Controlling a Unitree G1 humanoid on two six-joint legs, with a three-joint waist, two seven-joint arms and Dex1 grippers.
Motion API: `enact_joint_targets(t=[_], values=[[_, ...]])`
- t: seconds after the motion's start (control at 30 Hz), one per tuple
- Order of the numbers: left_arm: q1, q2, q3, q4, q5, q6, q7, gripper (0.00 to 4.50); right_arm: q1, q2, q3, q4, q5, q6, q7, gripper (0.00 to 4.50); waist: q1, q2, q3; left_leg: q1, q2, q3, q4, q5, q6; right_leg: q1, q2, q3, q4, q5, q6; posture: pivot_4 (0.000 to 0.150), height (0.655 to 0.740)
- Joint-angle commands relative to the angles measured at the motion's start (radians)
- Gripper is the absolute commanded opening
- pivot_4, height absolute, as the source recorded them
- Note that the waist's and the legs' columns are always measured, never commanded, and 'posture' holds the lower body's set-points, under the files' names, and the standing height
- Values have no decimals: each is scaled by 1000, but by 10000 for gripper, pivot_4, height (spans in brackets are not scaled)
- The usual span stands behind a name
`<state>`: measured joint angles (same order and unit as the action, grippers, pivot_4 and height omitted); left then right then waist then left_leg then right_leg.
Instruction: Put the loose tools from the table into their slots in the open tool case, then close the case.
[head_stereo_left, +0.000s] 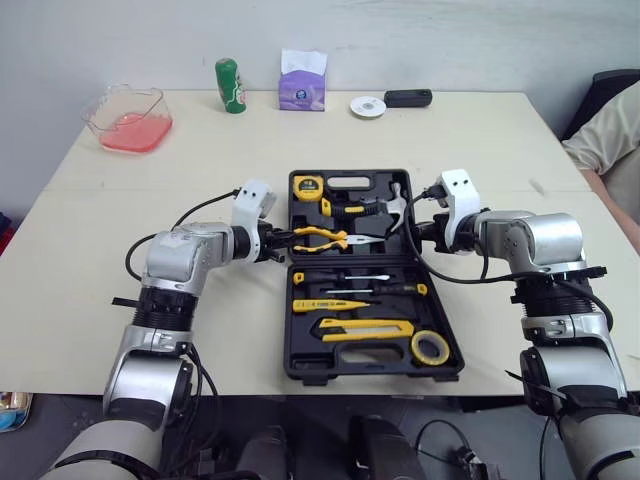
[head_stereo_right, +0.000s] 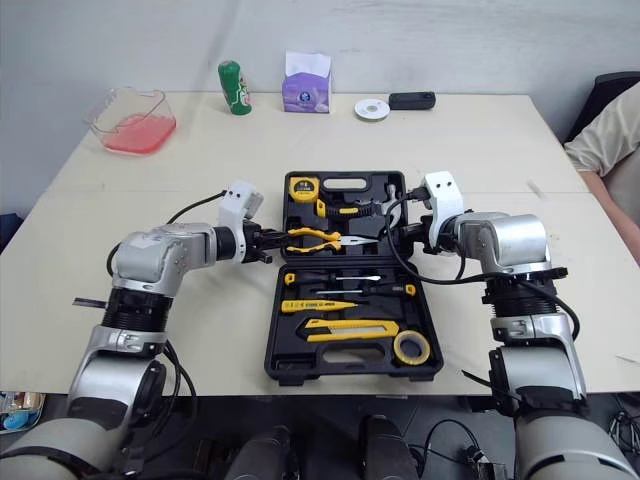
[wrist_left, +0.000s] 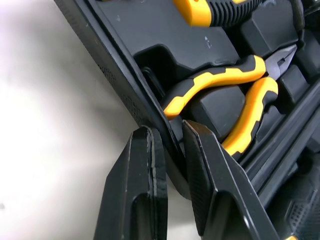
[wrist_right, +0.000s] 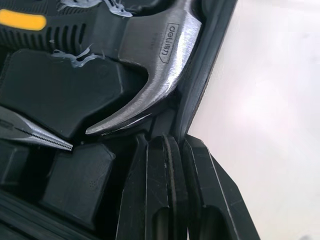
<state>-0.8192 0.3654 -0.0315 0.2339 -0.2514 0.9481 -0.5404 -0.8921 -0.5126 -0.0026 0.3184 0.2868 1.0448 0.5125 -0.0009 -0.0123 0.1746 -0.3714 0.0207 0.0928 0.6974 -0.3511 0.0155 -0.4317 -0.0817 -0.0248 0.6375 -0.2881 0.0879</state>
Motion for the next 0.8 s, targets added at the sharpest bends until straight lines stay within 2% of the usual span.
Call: enact_joint_targets(t=[0.03,0.17,0.33,0.4,0.67,0.73,0.77,0.8], values=[[-41,-16,-20,-26,15,-139,-22,2812,-29,32,-59,-84,24,-126,1,0,-4,0,1,-1,0,0,-1,0,0,-1,0,0,0,0,0,1500,7400],[-76,11,0,55,70,-344,-21,1958,-4,48,-79,-139,9,-272,-3,0,-6,0,1,-9,0,5,-1,1,-1,-14,2,-1,4,0,0,1500,7400],[-54,16,17,88,92,-551,-43,70,102,22,-23,-218,-66,-528,49,0,-16,0,2,-15,0,7,-1,1,-1,-21,2,-3,4,0,0,1500,7400],[15,34,-14,64,138,-708,-60,70,173,14,-3,-245,-106,-639,61,0,-21,0,2,-17,0,7,-1,1,0,-23,2,-3,4,0,1,1500,7400],[261,108,-32,-68,298,-1007,39,70,429,-97,93,-226,-402,-1334,0,0,-27,0,2,-13,1,9,-1,1,0,-20,1,-2,4,0,1,1500,7400],[302,111,3,-119,264,-983,46,9649,455,-112,78,-219,-414,-1417,-18,0,-28,0,2,-9,1,9,-1,1,0,-16,1,-1,4,0,1,1500,7400],[321,119,17,-146,257,-978,47,13086,466,-119,67,-223,-411,-1447,-20,0,-28,0,2,-5,1,11,-3,1,0,-14,2,0,4,0,1,1500,7400],[357,135,39,-209,216,-928,20,18200,493,-140,48,-257,-386,-1475,2,3839,-28,0,2,-2,1,13,-4,1,0,-12,2,2,4,0,1,1500,7400]])
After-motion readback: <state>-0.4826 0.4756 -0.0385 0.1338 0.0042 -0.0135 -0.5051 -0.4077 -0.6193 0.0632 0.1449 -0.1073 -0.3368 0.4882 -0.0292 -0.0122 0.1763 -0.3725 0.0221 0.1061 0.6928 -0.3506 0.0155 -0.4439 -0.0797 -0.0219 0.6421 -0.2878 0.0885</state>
